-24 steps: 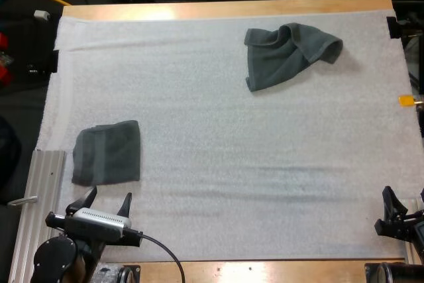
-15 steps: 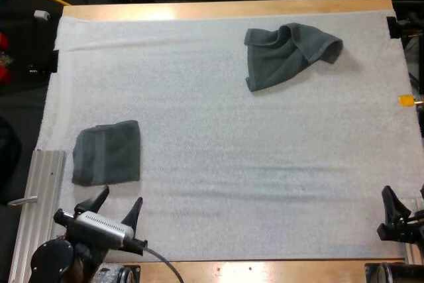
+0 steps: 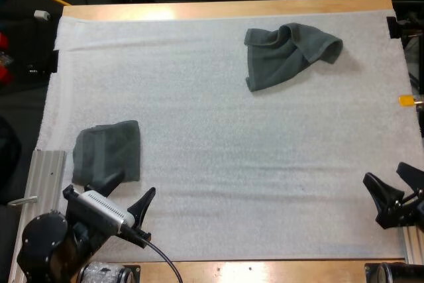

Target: Pick towel from pile, fold and stack

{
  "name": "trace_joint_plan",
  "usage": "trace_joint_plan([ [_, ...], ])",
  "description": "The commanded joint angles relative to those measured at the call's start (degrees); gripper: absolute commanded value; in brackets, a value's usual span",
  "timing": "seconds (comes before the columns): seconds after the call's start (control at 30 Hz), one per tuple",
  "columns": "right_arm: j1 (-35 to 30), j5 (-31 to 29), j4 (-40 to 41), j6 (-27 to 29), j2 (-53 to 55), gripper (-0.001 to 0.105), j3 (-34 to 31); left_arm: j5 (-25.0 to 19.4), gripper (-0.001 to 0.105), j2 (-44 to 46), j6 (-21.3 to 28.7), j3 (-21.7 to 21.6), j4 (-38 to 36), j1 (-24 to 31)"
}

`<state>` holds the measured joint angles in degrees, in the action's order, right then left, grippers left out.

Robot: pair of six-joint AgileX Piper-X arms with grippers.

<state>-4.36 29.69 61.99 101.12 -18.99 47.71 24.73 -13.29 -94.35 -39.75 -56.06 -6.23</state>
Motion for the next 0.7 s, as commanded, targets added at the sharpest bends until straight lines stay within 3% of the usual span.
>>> trace_joint_plan([
  [0.0, 0.05, 1.47, -0.53, 0.22, -0.95, 0.068, 0.96, 0.80, 0.060, -0.60, -0.02, -0.82, 0.89, -0.80],
  [0.2, 0.05, 1.47, -5.58, -1.39, -7.36, 0.068, 1.78, 0.79, 0.060, -4.32, -0.02, -3.60, 1.12, -2.74],
  [0.4, 1.24, 0.19, -14.06, -7.86, -14.91, 0.068, 1.78, 0.79, 0.060, -5.58, -0.02, -3.91, 1.12, -2.74],
  [0.67, 11.21, -8.76, -24.94, -17.57, -28.88, 0.068, 1.78, 0.79, 0.060, -5.57, -0.02, -3.91, 1.12, -2.74],
])
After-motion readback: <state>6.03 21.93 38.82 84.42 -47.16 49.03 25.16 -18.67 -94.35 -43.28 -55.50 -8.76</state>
